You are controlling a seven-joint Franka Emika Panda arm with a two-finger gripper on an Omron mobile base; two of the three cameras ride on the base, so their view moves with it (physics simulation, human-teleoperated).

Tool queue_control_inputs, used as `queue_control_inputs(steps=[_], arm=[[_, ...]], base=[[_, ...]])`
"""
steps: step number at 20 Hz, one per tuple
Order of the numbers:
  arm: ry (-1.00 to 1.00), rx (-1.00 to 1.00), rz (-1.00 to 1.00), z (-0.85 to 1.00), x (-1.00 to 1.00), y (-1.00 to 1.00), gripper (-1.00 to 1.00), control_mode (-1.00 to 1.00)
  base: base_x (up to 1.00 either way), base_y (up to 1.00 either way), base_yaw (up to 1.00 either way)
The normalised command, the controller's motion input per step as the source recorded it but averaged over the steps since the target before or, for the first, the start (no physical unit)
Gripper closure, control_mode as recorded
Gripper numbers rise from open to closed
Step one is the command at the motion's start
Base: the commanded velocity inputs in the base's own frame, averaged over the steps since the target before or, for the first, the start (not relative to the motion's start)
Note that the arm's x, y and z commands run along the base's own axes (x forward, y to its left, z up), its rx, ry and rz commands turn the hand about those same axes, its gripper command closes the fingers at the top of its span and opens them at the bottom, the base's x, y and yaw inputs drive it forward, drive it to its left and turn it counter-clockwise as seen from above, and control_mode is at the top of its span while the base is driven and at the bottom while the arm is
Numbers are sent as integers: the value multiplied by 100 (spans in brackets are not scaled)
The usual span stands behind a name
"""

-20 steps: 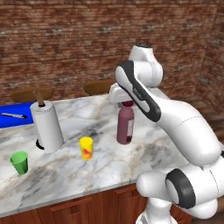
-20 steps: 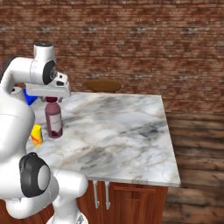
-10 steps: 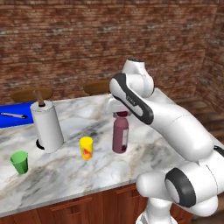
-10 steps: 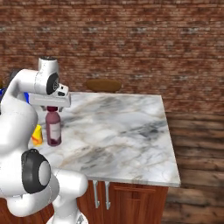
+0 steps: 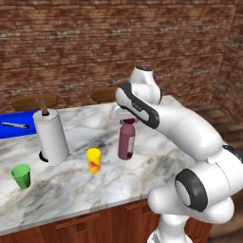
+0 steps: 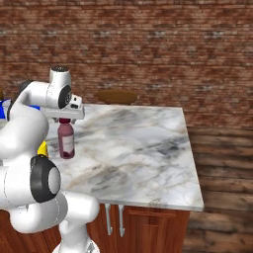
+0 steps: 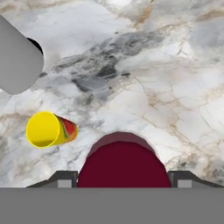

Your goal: Place the drinks on the dining counter in a tight cluster.

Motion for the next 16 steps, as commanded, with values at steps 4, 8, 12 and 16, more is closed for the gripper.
queue_control_inputs(steps=[4,8,12,16], arm=[[0,0,-2,0,6,8,100,-100],[0,0,0,0,-26,0,100,-100],[0,0,0,-2,-41,0,100,-100],[-3,0,0,-19,-9,5,100,-100]], base=[[0,0,0],[0,0,0],[0,0,0],[0,0,0]])
